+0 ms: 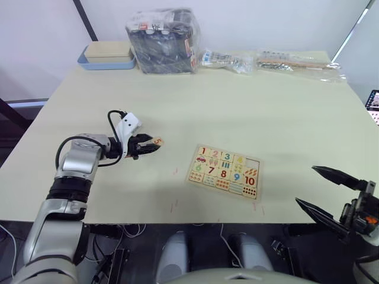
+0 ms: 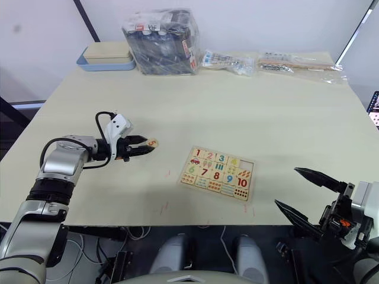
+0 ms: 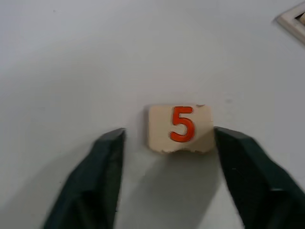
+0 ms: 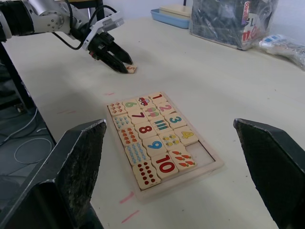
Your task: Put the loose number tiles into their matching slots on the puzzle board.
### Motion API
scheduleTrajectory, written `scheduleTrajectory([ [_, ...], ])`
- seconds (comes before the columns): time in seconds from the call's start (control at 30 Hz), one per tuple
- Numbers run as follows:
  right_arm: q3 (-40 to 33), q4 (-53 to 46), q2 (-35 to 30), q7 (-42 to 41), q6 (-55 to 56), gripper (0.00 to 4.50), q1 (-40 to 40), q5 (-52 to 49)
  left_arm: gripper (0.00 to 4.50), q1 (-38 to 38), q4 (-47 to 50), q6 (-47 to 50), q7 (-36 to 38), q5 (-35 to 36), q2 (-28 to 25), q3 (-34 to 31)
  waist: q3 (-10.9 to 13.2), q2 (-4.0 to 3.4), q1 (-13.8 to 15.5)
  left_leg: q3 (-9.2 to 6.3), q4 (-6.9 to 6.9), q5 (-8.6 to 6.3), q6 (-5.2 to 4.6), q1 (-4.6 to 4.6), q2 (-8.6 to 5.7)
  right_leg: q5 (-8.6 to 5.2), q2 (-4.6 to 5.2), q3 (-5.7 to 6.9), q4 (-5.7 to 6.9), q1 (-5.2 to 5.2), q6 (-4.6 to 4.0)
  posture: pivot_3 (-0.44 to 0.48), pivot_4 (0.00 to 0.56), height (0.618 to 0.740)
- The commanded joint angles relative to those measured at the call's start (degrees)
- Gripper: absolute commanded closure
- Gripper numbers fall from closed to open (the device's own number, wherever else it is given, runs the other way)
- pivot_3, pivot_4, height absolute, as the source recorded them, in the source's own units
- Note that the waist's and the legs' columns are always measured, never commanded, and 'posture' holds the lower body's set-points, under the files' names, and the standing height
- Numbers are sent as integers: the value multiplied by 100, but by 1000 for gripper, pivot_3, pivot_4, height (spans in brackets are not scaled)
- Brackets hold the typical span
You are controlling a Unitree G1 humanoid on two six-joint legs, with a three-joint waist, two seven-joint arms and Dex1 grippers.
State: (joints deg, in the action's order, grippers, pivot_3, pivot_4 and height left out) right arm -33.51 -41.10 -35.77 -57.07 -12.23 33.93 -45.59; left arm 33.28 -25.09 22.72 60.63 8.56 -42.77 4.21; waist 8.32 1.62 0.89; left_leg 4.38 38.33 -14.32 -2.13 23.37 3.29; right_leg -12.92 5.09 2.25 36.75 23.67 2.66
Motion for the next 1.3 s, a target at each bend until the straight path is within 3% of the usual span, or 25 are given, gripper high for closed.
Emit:
scheduleTrajectory([
  [0.03, -94, -38, -76, -16, 40, 0, -48, -56, 2997, -241, 361, 143, -6, 115, -12, -145, 0, 0, -1, 0, 0, 0, 0, 0, 0, 0, 0, 0, 0, 0, 0, 0, 150, 740],
  [0.13, -68, -20, -97, -31, 22, 0, -93, -64, 2997, -530, 1014, 565, -172, 359, -3, -411, 0, 0, -4, -3, -1, 0, 0, 0, 0, 0, 0, 1, 0, 0, -1, 0, 150, 740],
  [0.33, 52, 81, -225, -122, -62, 0, -255, -128, 2997, -1553, 3309, 2418, -1052, 990, 37, -1110, 4, 0, -2, -11, -1, 0, 0, 5, 3, 0, 2, 6, -2, 1, -1, 0, 150, 740],
  [0.5, 260, 298, -406, -260, -203, 0, -597, -201, 2997, -2197, 5440, 4523, -2530, 1054, 525, -1571, 9, 1, 10, -22, 0, 0, 1, 9, 3, -2, 5, 10, -2, -1, 2, 0, 150, 740],
  [0.73, 430, 542, -670, -450, -452, 0, -1017, -351, 2997, -2278, 7074, 6826, -3904, 783, 1339, -1672, 10, 4, 4, -36, 3, 1, 1, 9, -9, -5, -9, 3, -2, -12, 6, 0, 150, 740],
  [1.13, 408, 750, -908, -668, -717, 0, -1353, -455, 2997, -2904, 7431, 6978, -5149, 1032, 1983, -1562, 8, 2, 2, -41, 3, 1, 1, -1, -20, -1, -15, -19, -4, -24, -2, 0, 150, 740],
  [1.2, 389, 741, -900, -697, -727, 0, -1331, -454, 1973, -2991, 7443, 6978, -5227, 1156, 2059, -1626, 8, 2, 1, -40, 2, 1, 1, -7, -20, -1, -14, -22, -4, -29, -2, 0, 150, 740],
  [1.3, 419, 737, -868, -694, -720, 0, -1333, -428, 798, -2905, 7532, 6978, -5083, 1433, 2150, -1874, 5, -3, 0, -36, 1, 1, 1, -12, -20, -1, -14, -27, -4, -30, -2, 0, 150, 740],
])
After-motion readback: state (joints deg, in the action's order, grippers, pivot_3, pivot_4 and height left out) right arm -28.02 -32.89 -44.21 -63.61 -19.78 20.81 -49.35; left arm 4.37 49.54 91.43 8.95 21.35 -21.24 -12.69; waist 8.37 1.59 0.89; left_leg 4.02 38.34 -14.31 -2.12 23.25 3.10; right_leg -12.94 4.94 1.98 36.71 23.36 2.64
